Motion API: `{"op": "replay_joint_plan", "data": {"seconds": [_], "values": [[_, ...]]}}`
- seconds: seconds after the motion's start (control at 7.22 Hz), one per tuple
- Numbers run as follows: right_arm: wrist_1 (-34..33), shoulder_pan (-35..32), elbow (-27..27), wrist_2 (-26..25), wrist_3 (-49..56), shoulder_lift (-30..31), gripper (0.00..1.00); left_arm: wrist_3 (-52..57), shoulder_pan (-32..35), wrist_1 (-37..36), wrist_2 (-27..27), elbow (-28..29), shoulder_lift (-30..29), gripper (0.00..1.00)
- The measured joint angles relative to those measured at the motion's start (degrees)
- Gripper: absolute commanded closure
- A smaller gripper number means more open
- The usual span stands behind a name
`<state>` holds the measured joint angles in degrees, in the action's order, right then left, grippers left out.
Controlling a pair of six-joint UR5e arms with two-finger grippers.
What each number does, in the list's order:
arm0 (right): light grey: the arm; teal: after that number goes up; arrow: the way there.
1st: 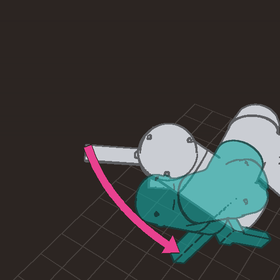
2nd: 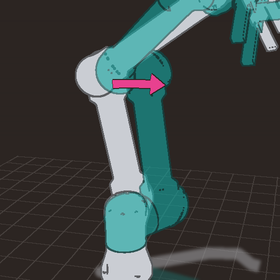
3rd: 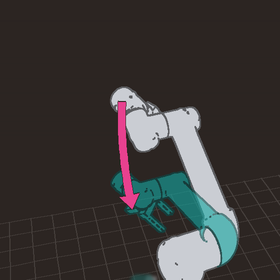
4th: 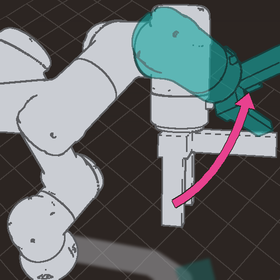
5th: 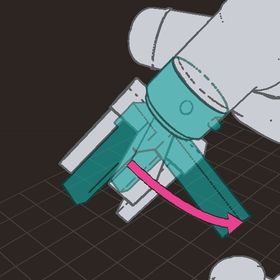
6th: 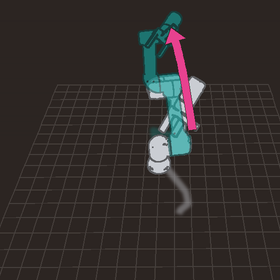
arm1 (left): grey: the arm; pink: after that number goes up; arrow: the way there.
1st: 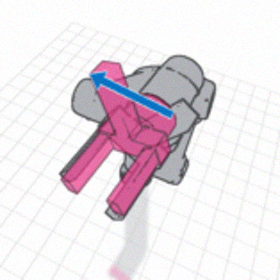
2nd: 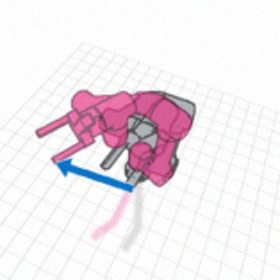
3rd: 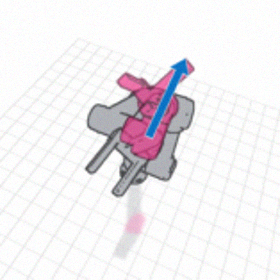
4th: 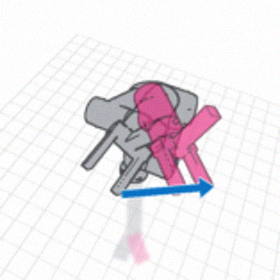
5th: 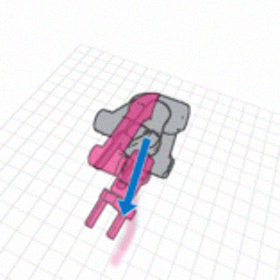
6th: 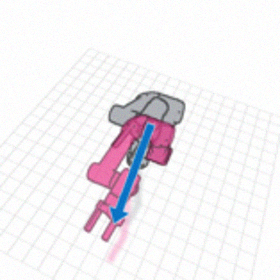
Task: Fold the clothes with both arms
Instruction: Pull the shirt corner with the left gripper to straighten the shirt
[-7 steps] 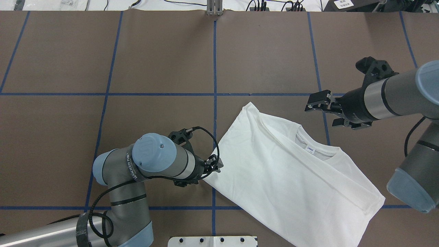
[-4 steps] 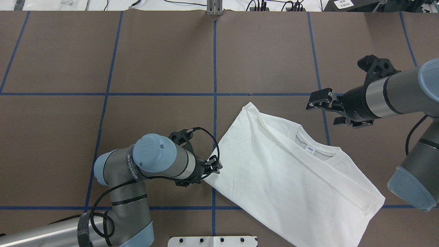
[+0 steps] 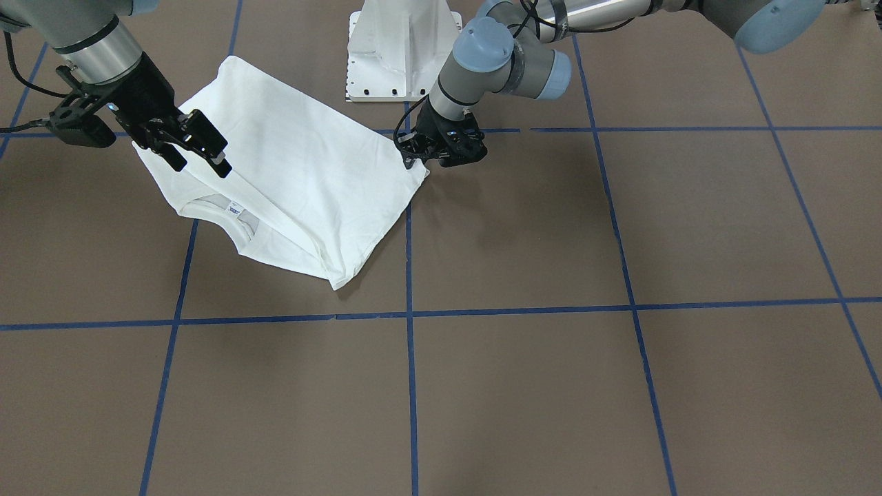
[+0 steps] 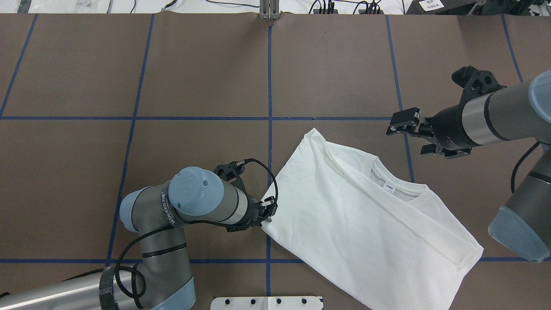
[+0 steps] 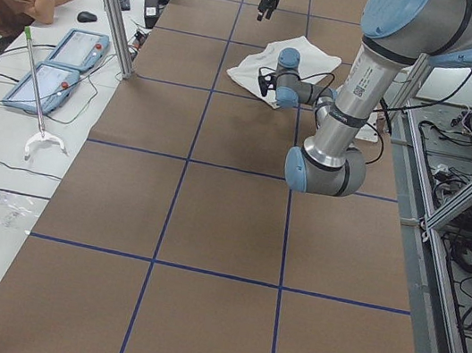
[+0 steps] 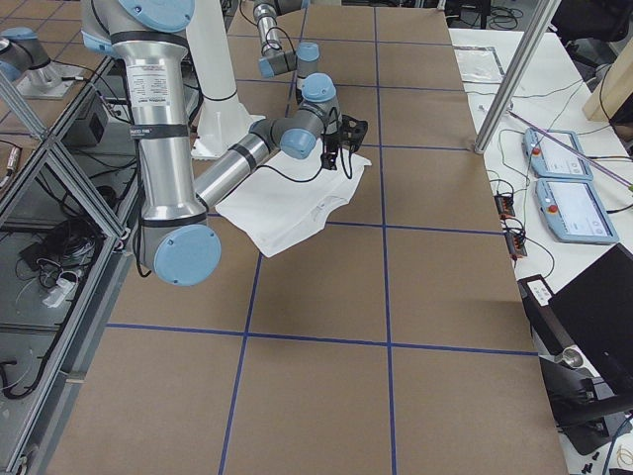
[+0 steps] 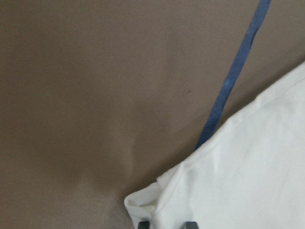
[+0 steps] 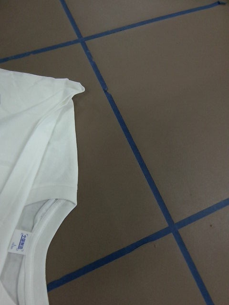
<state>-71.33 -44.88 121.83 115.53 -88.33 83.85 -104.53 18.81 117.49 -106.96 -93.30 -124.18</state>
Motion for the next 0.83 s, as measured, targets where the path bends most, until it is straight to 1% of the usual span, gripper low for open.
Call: {"op": "replay_joint_plan", "data": {"seconds": [0.28,0.55,0.83], "values": [[0.0,-0.6,-0.2,-0.2,0.0,0.0,0.00,0.0,0.7,-0.2,0.0,-0.4,0.0,1.00],[0.0,-0.6,-0.4,-0.5,0.0,-0.1,0.00,1.1,4.6,-0.9,-0.2,-0.5,0.2,1.00],[-0.1,-0.6,-1.0,-1.3,0.0,-1.5,0.00,6.9,9.3,-2.1,-0.4,0.1,0.3,1.00]]}}
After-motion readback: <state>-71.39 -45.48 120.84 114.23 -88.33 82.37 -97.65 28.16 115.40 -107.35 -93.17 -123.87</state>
